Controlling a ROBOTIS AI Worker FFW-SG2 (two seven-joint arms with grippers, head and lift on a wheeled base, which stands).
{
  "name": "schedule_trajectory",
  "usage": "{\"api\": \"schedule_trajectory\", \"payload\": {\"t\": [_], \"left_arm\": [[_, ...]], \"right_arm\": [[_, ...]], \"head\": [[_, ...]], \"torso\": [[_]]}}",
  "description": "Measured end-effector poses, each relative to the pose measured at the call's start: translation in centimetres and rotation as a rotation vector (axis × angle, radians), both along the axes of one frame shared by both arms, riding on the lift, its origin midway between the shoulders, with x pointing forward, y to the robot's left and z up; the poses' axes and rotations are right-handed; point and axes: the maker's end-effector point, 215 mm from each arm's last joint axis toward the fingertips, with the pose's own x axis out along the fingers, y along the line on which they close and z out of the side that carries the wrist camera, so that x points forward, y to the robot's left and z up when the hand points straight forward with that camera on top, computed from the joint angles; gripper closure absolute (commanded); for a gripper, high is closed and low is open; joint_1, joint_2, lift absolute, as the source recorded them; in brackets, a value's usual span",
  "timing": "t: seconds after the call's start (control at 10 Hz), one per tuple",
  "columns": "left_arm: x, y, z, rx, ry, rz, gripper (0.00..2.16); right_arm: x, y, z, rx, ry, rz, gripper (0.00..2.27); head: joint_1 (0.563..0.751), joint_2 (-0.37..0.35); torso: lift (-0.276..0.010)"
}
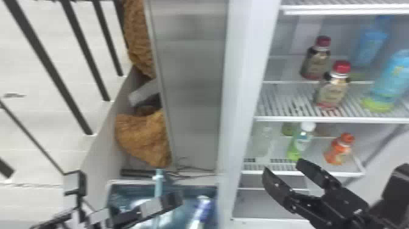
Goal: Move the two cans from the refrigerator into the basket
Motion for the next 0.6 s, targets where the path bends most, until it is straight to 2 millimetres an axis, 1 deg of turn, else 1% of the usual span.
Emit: {"api": "schedule_trajectory", "payload": {"t": [0.1,0.3,0.4,0.5,0.6], "left_arm": [[-0.1,0.0,-0.1,0.0,0.002,0.0,1.19],[-0.2,0.1,-0.2,-0.001,0.008,0.003,1.19],[-0.3,0.1,-0.3,-0.001,0.01,0.005,1.19],[-0.3,0.2,-0.4,0.0,0.012,0.007,1.19],[-0.4,0.3,-0.4,0.0,0.012,0.008,1.19]], "right_arm": [[-0.2,-1.1,0.4,-0.018,-0.04,-0.02,0.14],[-1.1,-4.7,-0.1,-0.081,-0.105,-0.086,0.15],[-1.8,-6.8,-0.3,-0.117,-0.128,-0.125,0.15],[-2.5,-8.9,-0.5,-0.152,-0.143,-0.165,0.15],[-3.4,-11.6,-0.8,-0.208,-0.162,-0.208,0.15]], "head": [[0.695,-0.047],[0.695,-0.111],[0.695,-0.131],[0.695,-0.179],[0.695,-0.226]], "torso": [[-0.031],[-0.031],[-0.031],[-0.031],[-0.031]]}}
